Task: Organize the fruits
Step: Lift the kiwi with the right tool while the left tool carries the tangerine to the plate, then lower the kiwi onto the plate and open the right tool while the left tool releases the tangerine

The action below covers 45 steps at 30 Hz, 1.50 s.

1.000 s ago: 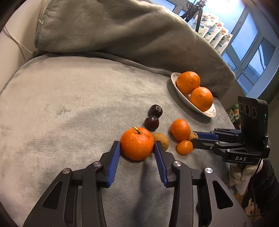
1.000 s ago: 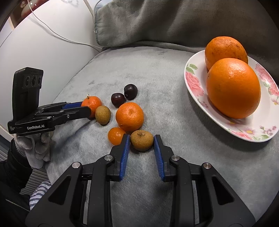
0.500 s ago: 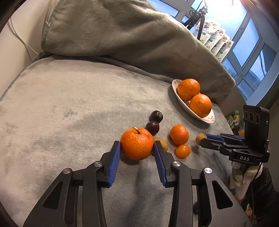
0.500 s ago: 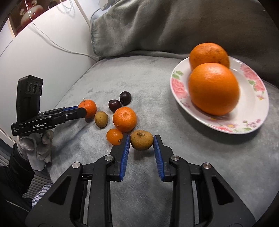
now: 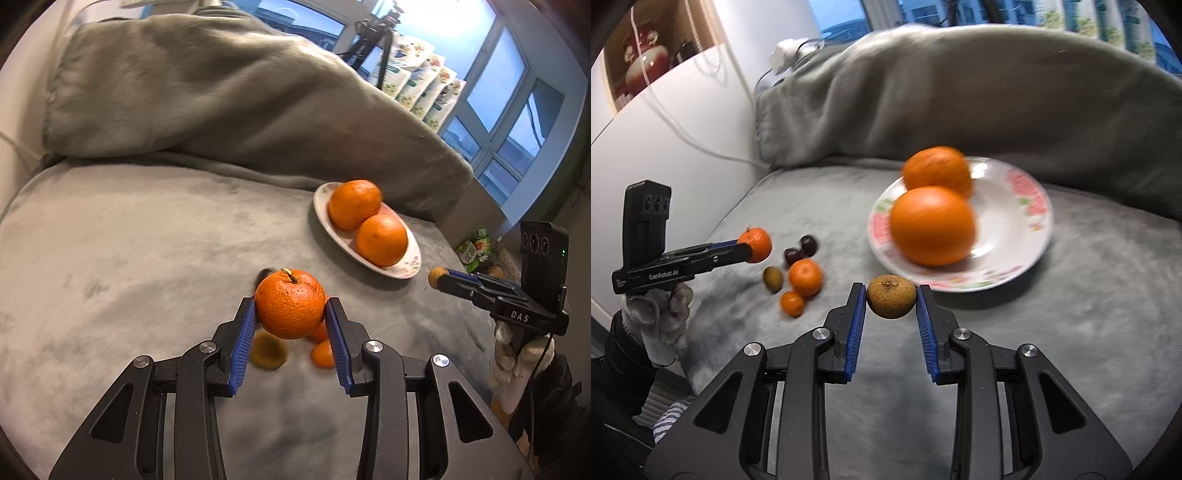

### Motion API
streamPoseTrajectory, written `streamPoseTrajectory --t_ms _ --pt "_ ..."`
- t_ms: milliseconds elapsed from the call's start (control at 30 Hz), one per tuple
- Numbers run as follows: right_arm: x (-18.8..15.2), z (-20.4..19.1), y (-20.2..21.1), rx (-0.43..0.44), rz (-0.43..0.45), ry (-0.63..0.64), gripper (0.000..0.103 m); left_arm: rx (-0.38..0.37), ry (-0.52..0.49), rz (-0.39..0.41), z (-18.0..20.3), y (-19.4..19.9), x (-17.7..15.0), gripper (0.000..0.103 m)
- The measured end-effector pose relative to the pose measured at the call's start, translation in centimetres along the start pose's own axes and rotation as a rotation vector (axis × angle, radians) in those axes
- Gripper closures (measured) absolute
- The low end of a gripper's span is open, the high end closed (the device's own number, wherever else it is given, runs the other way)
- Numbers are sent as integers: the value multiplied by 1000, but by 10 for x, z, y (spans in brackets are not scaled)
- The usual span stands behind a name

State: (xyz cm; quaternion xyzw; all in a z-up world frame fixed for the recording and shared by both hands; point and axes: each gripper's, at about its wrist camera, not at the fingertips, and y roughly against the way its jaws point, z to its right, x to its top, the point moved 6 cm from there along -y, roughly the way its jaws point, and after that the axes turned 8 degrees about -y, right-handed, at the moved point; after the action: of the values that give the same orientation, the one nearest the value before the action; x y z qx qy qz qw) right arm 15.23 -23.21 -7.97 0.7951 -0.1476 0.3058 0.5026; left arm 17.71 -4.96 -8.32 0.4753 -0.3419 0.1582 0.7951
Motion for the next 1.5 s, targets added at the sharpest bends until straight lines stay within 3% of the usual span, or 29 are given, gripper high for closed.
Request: streamPoseTrajectory --t_ms 300,800,1433,1500 --pt "29 39 17 -73 63 -28 74 -53 -68 8 41 -25 37 66" --pt "26 51 -5 -102 35 5 74 -81 -197 -27 108 -90 98 66" --pt "24 51 -20 -100 18 8 74 -88 -207 -57 123 -118 116 65" --pt "24 50 -21 -99 21 12 74 -86 -205 -52 123 -117 119 58"
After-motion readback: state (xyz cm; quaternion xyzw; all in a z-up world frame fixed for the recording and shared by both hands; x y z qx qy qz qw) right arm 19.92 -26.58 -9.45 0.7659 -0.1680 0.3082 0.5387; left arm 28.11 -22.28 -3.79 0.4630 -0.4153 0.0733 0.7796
